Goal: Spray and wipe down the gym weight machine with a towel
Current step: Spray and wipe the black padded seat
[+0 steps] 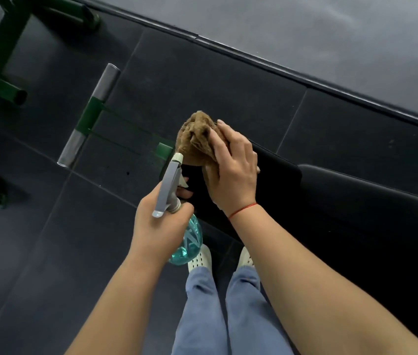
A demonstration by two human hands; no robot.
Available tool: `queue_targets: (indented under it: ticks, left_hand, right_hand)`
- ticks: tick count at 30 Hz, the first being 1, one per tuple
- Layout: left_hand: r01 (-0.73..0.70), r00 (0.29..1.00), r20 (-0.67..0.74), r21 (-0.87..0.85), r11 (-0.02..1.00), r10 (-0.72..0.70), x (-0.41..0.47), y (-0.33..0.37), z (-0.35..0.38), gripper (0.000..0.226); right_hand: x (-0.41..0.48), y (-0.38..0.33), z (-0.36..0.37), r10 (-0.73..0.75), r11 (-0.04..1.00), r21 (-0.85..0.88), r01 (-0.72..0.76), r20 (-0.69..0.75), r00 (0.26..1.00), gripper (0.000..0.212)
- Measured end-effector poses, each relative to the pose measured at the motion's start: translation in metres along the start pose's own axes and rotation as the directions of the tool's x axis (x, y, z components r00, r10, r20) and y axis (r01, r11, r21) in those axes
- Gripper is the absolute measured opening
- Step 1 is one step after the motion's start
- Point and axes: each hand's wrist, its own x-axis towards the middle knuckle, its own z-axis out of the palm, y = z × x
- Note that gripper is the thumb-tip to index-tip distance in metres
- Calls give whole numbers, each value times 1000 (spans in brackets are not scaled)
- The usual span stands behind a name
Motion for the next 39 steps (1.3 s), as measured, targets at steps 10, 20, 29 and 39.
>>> queue_targets:
  ticks: [10, 20, 29, 39]
  left_hand:
    - [24, 999, -22, -9, 1000, -25, 11, 1, 13, 25]
    - [-82, 996, 51, 165, 983, 74, 12, 7, 18, 30]
    - [60, 997, 48, 77, 995, -64, 22, 5, 19, 22]
    - [52, 989, 143, -48, 997, -45, 27, 0, 15, 29]
  right_hand:
    - [-6, 84, -35, 751, 654, 29, -756, 91, 653, 54]
    - [92, 36, -37, 226, 924, 168, -343, 486, 845, 64]
    - [139, 13, -15, 251, 930, 61, -364, 618, 745, 25]
    - [120, 74, -31, 477, 850, -183, -495, 666, 573, 28]
